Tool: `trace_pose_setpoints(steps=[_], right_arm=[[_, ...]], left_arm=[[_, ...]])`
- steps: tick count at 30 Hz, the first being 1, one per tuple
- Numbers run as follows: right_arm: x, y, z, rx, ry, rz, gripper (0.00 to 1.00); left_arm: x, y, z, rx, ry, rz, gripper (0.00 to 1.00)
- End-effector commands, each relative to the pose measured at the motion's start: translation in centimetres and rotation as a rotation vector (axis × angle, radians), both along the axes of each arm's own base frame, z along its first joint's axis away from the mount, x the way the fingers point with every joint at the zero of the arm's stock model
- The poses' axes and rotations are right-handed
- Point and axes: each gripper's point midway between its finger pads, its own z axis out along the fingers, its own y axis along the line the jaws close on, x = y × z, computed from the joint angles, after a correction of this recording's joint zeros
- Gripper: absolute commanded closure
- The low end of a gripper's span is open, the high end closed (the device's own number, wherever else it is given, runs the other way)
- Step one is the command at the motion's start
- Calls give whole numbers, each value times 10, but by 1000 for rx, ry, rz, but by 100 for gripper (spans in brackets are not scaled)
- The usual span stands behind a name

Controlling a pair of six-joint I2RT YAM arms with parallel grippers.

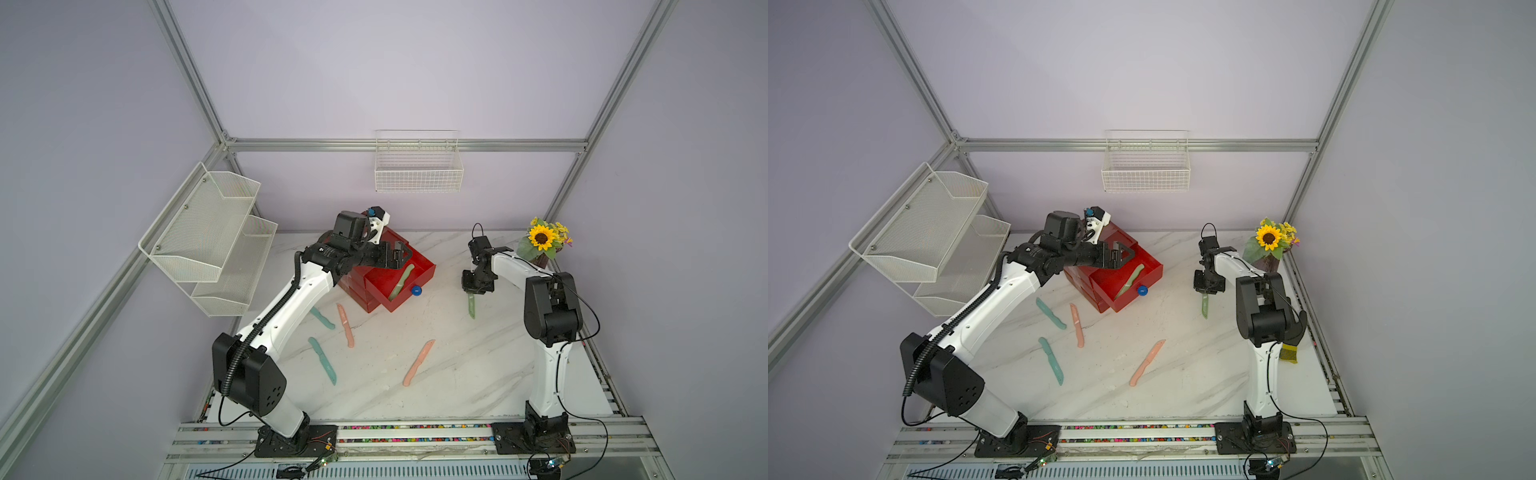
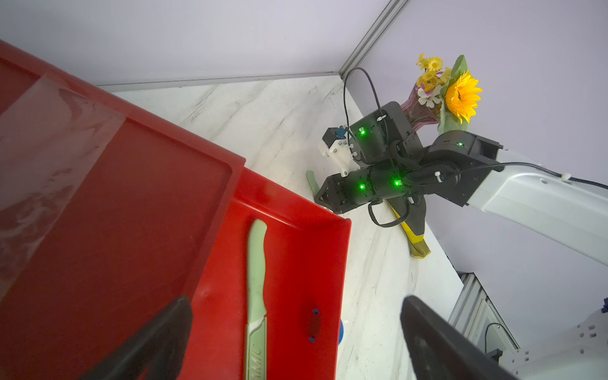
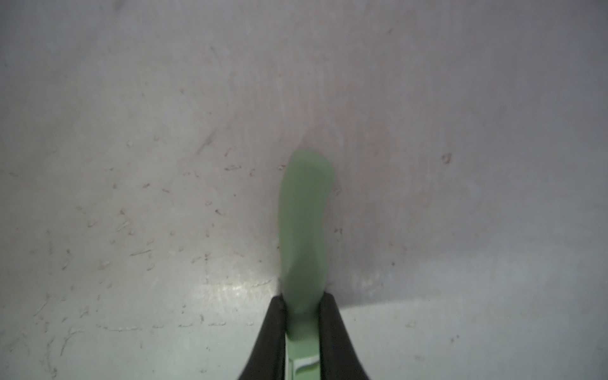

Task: Place the fruit knives into the drawer by color
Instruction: Pick up the fruit knife from the center of the board.

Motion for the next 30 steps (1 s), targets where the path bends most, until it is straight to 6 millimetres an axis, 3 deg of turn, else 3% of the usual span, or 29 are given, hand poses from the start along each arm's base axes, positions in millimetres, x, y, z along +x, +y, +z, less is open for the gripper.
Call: trace_pose_setpoints(steps=[1,5,11,16,19,23,27,30], right_arm=[[-15,-4,-11,-26,58,-17,95],[-21,-4,1,0,54,-58,95],[-53,6,14,126,98,-160,96],[-72,18,52,244,70,-213,96],[-80,21,91,293,30,-226,96],[-86,35,165,423,-83,-225,96],[-91,64,239,584,-196,-161,94],[-93,97,279,691,-236,-78,93]], left_arm=[[3,2,18,-41,-45,6,0],[4,2,20,-45,-48,7,0],[7,-1,24,-57,-49,5,0],[10,0,21,-51,-38,21,0],[11,2,16,-41,-22,33,0],[14,4,18,-29,-29,44,0],[20,3,24,-28,-43,50,0],[24,1,28,-33,-50,53,0]])
